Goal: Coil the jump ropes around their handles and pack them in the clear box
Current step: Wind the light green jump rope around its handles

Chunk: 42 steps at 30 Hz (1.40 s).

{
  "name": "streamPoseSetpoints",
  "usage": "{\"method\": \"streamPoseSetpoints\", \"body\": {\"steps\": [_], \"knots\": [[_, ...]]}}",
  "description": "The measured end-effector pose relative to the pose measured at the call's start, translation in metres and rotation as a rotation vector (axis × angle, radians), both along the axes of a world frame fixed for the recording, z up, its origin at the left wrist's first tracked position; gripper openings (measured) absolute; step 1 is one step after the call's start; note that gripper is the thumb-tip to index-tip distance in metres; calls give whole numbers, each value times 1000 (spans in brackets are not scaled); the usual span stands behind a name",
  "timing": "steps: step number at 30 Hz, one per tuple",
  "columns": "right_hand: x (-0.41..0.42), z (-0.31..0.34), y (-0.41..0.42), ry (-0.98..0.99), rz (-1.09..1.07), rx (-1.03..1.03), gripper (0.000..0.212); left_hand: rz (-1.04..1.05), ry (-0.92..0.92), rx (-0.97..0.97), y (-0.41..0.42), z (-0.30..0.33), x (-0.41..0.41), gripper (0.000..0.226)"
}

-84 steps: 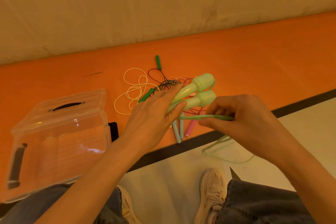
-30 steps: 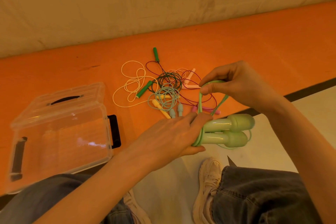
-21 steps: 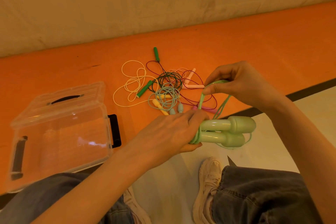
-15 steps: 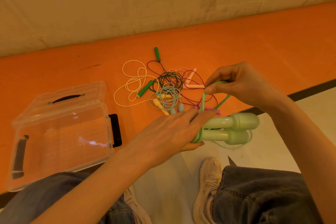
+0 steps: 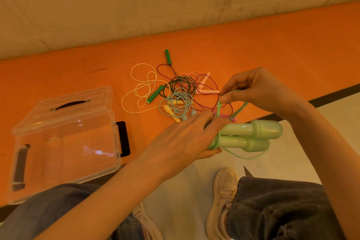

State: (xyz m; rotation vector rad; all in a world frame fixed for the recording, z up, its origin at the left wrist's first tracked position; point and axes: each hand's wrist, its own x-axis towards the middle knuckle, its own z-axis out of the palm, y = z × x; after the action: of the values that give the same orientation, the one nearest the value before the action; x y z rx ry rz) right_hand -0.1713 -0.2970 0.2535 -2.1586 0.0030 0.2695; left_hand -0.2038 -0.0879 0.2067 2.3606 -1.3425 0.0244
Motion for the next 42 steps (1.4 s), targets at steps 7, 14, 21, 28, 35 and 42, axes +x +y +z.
{"method": "streamPoseSetpoints", "body": {"steps": [7,14,21,28,35,42], "knots": [[-1,0,0,28,-6,34,21,16,20,-3,-1,-1,-1,64],[0,-1,-2,56,-6,27,24,28,95,16,0,2,0,74],[1,-3,-4,75,-12,20,21,6,27,3,0,6,-2,57],[0,0,-6,73,-26,55,17,24,123,35,0,8,-2,64],[1,-2,-11,79,-9,56,24,9,254,-2,1,15,-5,65],[5,-17,-28,152,15,169,16,25,304,-194,5,18,2,57]]}}
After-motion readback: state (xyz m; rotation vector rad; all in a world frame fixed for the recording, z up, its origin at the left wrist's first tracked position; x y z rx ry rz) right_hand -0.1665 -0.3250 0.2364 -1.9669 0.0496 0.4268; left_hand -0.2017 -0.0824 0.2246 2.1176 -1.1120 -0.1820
